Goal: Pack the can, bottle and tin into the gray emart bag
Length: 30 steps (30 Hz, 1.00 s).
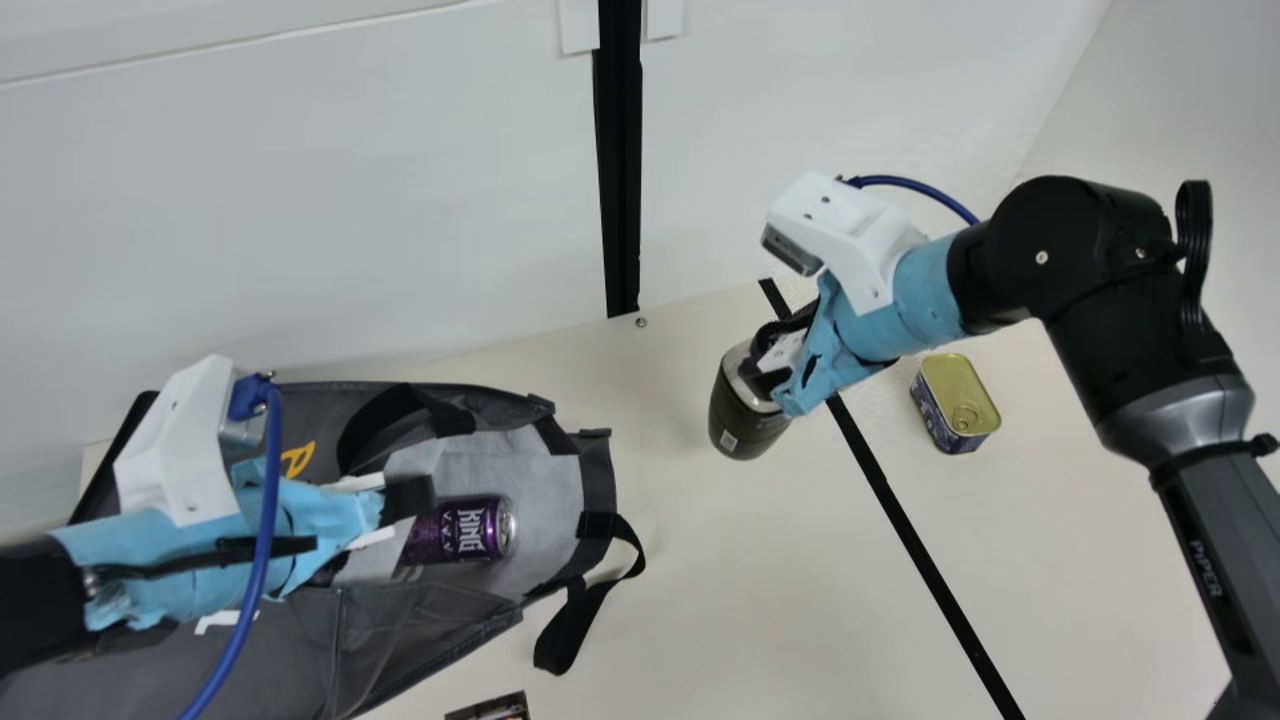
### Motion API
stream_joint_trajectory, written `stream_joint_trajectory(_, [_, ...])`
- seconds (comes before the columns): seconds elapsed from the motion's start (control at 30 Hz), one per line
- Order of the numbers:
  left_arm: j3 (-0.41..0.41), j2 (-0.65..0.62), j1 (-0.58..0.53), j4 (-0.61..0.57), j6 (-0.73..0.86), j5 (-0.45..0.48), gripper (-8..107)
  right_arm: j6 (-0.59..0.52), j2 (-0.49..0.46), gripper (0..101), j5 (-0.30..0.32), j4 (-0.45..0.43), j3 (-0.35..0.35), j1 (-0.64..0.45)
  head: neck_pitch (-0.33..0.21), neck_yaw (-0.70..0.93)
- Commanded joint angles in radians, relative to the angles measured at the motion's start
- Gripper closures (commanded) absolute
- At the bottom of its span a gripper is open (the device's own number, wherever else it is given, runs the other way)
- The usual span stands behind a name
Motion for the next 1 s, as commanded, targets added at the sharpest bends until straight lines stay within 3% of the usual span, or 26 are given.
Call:
stream_joint_trajectory(0.0, [0.0,0.0,0.0,0.0,0.0,0.0,89,-0.01,-0.006,101,0.002,0.003,0.014,0.008,-0.023,-0.001])
stream_joint_trajectory(0.97, [0.0,0.0,0.0,0.0,0.0,0.0,89,-0.137,-0.093,101,0.002,0.063,0.194,0.109,-0.023,-0.001])
